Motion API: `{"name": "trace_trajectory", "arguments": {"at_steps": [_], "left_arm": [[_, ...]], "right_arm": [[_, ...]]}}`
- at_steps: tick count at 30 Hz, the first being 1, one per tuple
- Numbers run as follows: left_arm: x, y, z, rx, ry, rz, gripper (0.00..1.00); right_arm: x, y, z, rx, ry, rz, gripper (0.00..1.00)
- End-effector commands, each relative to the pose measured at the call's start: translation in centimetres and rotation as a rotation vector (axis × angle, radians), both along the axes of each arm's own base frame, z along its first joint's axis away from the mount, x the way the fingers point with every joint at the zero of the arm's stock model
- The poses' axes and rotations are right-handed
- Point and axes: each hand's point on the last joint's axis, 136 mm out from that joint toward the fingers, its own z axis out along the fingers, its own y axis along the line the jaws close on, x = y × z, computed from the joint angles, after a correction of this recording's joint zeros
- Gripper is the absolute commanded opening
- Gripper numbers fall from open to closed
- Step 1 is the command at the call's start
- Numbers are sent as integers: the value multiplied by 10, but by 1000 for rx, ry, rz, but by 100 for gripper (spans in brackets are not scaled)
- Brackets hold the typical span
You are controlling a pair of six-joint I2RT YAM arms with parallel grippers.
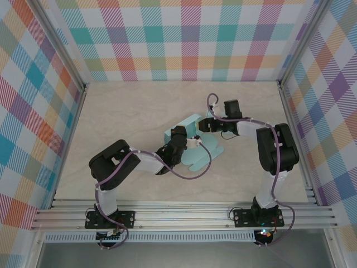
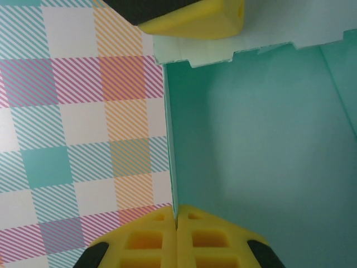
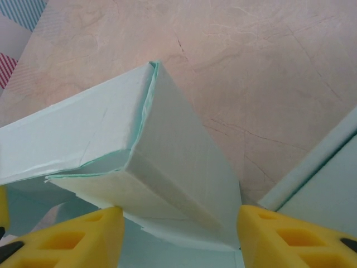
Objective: Fold the paper box
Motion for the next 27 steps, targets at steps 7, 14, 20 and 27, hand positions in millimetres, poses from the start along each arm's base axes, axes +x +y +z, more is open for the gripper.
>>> {"name": "trace_trajectory", "arguments": {"at_steps": [7,14,20,27], "left_arm": [[-8,-9,-5,-42,90,-50,0],[-9,-12,-10,-56,122,-57,0],[-12,-15,4,-161,144,-65,0],[-17,-13,45,-428,163,-32,34]], "right_arm": [[14,16,3,-39,-92,25,56],[23,21,-3,-91,-115,-1,49],[27,16,0,-119,-158,-56,32],[23,14,-1,-258,-262,-110,10]]}}
